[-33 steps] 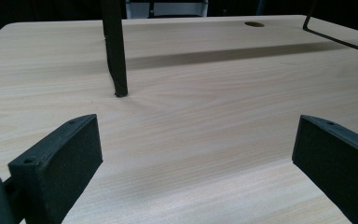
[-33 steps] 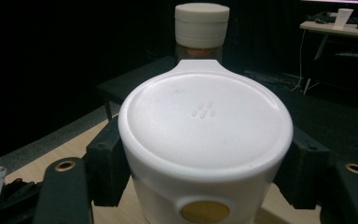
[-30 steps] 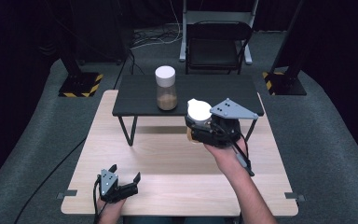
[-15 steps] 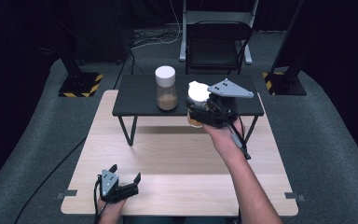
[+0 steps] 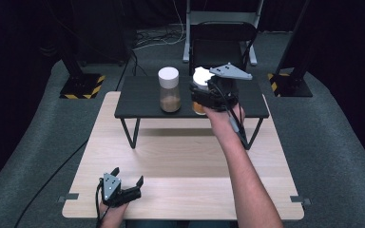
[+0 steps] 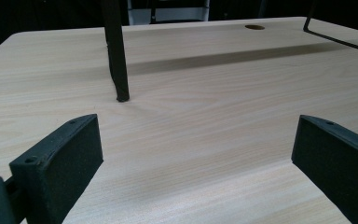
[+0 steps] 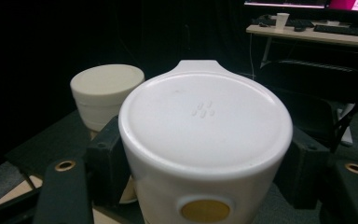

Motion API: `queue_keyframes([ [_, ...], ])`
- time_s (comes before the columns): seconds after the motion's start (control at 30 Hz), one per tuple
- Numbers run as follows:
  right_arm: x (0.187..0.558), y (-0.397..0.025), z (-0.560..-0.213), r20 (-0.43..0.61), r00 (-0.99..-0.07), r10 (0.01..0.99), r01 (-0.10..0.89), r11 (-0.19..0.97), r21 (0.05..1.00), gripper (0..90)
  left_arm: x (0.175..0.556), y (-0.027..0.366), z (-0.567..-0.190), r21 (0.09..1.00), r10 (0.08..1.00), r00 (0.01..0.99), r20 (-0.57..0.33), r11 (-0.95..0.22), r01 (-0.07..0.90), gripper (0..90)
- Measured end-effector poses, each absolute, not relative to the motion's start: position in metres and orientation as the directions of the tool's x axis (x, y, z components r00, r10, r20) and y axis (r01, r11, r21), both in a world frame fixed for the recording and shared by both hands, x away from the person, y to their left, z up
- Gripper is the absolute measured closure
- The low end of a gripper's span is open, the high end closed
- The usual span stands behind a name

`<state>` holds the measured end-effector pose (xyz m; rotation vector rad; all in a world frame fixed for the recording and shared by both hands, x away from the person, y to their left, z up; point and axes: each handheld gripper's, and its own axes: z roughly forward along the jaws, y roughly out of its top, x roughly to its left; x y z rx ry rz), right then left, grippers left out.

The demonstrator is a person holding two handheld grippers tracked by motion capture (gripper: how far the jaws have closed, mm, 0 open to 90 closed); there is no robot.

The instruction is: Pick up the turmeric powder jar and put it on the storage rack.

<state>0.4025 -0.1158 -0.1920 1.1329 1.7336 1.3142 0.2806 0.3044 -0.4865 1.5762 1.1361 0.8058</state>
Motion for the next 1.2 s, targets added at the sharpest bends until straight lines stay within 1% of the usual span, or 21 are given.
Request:
queue_keyframes([
  [0.2, 0.414, -0.1, -0.195, -0.028, -0.355, 0.935, 0.249, 0.124, 0.961, 29.5, 0.28, 0.304, -0.487, 0.958, 0.941, 0.338, -0.032, -0.068, 0.28, 1.3],
  [0.33, 0.425, -0.099, -0.197, 0.005, -0.345, 0.939, 0.279, 0.098, 0.955, 29.5, 0.28, 0.304, -0.487, 0.958, 0.941, 0.337, -0.033, -0.066, 0.278, 1.3],
  [0.5, 0.434, -0.093, -0.2, 0.008, -0.323, 0.946, 0.302, 0.095, 0.949, 29.5, 0.281, 0.306, -0.487, 0.958, 0.939, 0.341, -0.04, -0.06, 0.28, 0.8],
  [0.77, 0.439, -0.086, -0.207, 0.004, -0.303, 0.953, 0.33, 0.101, 0.939, 29.5, 0.279, 0.306, -0.488, 0.961, 0.938, 0.346, -0.032, -0.066, 0.269, 0.6],
  [0.87, 0.439, -0.087, -0.21, 0.016, -0.297, 0.955, 0.325, 0.085, 0.942, 29.5, 0.279, 0.306, -0.488, 0.96, 0.937, 0.347, -0.038, -0.063, 0.274, 0.6],
  [1.2, 0.438, -0.086, -0.213, 0.012, -0.292, 0.956, 0.317, 0.085, 0.945, 29.2, 0.28, 0.308, -0.488, 0.96, 0.935, 0.351, -0.042, -0.06, 0.274, 0.5],
])
